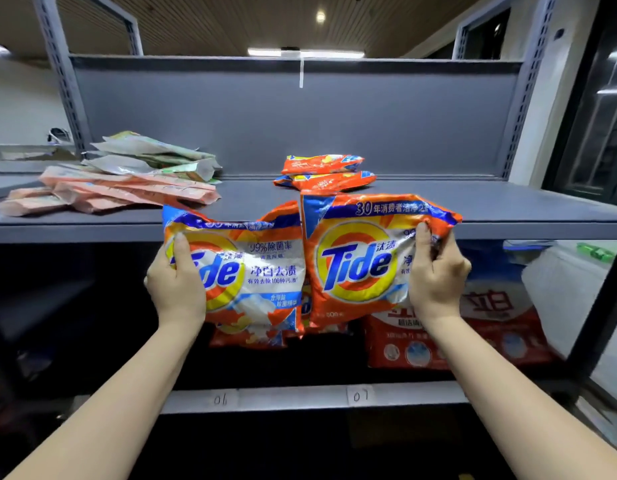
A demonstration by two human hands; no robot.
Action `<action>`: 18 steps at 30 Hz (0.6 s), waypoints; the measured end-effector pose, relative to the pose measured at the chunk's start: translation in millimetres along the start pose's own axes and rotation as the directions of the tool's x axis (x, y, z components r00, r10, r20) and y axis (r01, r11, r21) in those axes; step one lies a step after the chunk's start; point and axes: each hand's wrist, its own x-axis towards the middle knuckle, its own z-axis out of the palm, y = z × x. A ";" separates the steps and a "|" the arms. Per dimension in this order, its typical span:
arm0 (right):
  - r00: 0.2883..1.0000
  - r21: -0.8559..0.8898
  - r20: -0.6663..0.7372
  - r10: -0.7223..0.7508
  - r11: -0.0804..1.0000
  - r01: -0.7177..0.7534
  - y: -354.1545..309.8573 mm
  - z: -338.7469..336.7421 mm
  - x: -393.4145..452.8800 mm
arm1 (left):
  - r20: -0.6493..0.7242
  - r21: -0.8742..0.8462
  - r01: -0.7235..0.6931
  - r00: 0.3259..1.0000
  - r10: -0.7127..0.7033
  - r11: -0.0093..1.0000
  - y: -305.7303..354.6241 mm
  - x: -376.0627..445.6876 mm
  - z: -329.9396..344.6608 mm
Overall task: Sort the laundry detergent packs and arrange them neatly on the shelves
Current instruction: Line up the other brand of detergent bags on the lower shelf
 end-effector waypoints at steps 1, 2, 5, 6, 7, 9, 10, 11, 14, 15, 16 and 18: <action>1.000 -0.020 0.023 0.013 1.000 -0.013 5.0 -0.2 -7.2 | 0.011 0.036 -0.001 1.000 0.001 0.999 -7.6 -5.9 -4.1; 0.999 -0.044 0.045 0.027 0.999 -0.025 10.2 0.4 -14.3 | 0.024 0.062 0.007 1.000 -0.008 0.998 -15.4 -11.7 -7.6; 0.991 -0.132 0.120 0.066 0.990 -0.050 24.4 5.6 -33.7 | 0.055 0.153 0.030 0.998 -0.039 0.988 -39.4 -28.9 -12.4; 0.987 -0.169 0.147 0.069 0.985 -0.043 28.7 8.4 -39.2 | 0.058 0.202 0.041 0.997 -0.053 0.979 -46.4 -34.2 -12.4; 0.982 -0.213 0.177 0.061 0.977 -0.022 32.7 11.2 -44.5 | 0.061 0.253 0.052 0.996 -0.069 0.966 -53.3 -38.8 -11.7; 0.965 -0.303 0.254 0.062 0.953 0.019 41.0 17.6 -55.2 | 0.079 0.333 0.058 0.993 -0.089 0.941 -67.7 -46.4 -9.4; 0.952 -0.339 0.293 0.088 0.941 0.018 44.7 21.6 -60.4 | 0.085 0.356 0.065 0.991 -0.102 0.932 -76.2 -48.6 -7.9; 0.937 -0.370 0.323 0.130 0.929 -0.002 48.7 26.4 -65.6 | 0.090 0.376 0.078 0.989 -0.119 0.924 -84.0 -49.1 -5.5; 0.853 -0.411 0.378 0.360 0.891 -0.194 63.2 44.4 -78.6 | 0.080 0.425 0.114 0.983 -0.163 0.898 -108.5 -44.8 3.8; 0.807 -0.414 0.383 0.450 0.864 -0.286 68.3 51.0 -81.5 | 0.072 0.438 0.142 0.979 -0.193 0.887 -115.7 -42.2 7.4; 0.757 -0.414 0.378 0.533 0.829 -0.376 73.3 57.1 -84.2 | 0.068 0.442 0.175 0.972 -0.227 0.880 -122.5 -40.1 10.9; 0.662 -0.397 0.354 0.661 0.747 -0.534 84.2 70.1 -91.2 | 0.066 0.424 0.224 0.959 -0.276 0.877 -138.0 -35.4 17.5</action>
